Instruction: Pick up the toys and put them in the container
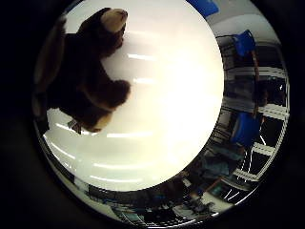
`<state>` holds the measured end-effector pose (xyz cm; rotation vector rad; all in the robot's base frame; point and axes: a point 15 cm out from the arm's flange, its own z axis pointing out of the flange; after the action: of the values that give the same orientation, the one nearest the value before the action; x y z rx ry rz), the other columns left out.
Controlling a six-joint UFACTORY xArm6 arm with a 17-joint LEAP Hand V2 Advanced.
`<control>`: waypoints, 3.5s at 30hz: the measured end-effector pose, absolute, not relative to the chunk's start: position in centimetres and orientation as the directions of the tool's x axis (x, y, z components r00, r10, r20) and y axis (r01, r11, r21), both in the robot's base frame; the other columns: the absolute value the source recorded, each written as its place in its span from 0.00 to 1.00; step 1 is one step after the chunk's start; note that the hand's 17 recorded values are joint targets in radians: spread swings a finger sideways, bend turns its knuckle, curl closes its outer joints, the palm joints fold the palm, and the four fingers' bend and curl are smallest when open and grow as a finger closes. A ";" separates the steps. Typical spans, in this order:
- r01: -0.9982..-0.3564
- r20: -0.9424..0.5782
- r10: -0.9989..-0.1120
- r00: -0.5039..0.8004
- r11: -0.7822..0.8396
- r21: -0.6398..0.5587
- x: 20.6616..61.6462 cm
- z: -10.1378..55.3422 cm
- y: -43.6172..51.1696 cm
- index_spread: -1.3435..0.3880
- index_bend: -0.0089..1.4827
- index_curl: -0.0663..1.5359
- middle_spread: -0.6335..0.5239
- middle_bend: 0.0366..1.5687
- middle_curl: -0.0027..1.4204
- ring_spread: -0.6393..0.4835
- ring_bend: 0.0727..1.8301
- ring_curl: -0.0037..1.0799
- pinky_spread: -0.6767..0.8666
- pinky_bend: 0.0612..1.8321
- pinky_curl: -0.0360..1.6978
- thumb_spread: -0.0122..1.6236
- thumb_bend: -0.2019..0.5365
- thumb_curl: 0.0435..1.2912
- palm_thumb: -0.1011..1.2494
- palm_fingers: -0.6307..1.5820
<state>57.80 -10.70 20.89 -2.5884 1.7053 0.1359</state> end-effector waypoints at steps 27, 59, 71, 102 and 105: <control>-0.930 -0.011 -0.930 0.367 -0.367 0.033 56.6 23.8 -14.8 0.64 0.77 0.49 0.41 0.83 0.55 0.34 0.71 0.66 0.28 0.71 0.48 0.68 0.34 0.32 0.80 0.79; -0.959 0.129 -0.969 0.212 -0.231 -0.164 38.9 51.9 -16.6 0.66 0.77 0.54 0.45 0.89 0.52 0.35 0.70 0.79 0.31 0.62 0.67 0.67 0.26 0.50 0.84 0.78; -0.853 0.087 -0.940 0.331 -0.337 -0.399 37.2 59.3 -5.1 0.66 0.77 0.54 0.45 0.89 0.51 0.35 0.69 0.80 0.30 0.60 0.69 0.66 0.26 0.51 0.84 0.79; -0.781 -0.045 -0.875 0.481 -0.405 -0.476 46.2 55.7 14.4 0.66 0.77 0.53 0.46 0.89 0.50 0.35 0.69 0.80 0.29 0.60 0.70 0.64 0.25 0.52 0.82 0.79; -0.781 -0.049 -0.873 0.486 -0.408 -0.474 47.4 54.7 15.1 0.66 0.77 0.53 0.46 0.89 0.50 0.35 0.69 0.80 0.29 0.60 0.70 0.65 0.25 0.51 0.80 0.79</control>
<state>47.37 15.08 54.75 -2.2996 1.3710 -0.2857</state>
